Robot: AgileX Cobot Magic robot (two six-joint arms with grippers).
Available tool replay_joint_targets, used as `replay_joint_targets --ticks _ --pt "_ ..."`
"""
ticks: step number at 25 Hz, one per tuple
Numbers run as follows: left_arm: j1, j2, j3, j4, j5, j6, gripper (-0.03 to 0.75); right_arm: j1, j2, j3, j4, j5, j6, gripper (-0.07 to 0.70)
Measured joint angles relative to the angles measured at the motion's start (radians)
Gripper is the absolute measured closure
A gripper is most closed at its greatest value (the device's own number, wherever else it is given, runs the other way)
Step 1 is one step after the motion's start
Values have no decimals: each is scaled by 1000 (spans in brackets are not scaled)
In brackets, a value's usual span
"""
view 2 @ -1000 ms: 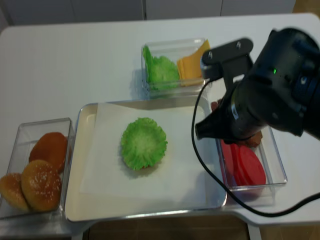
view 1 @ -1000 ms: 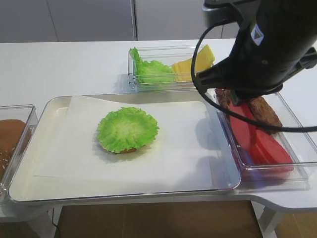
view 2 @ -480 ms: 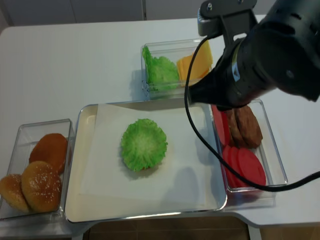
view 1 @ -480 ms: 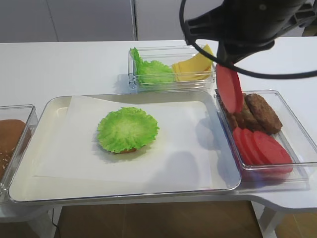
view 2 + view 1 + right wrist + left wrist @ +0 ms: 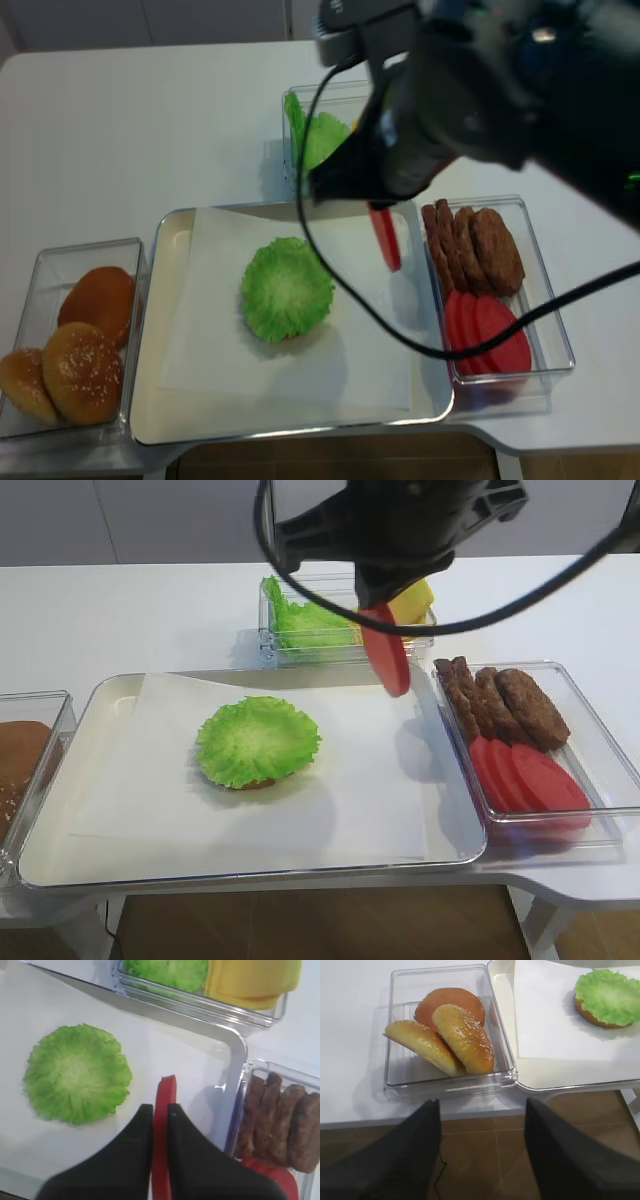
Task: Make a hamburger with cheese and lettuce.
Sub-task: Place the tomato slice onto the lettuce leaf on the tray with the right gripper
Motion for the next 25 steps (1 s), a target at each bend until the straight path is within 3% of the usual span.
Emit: replay_joint_targets --ticks 15,25 --pt "0 0 0 0 0 0 313 43 270 -179 -21 -31 -80 583" --pt "0 0 0 0 0 0 313 45 331 -196 -21 -85 -118 583"
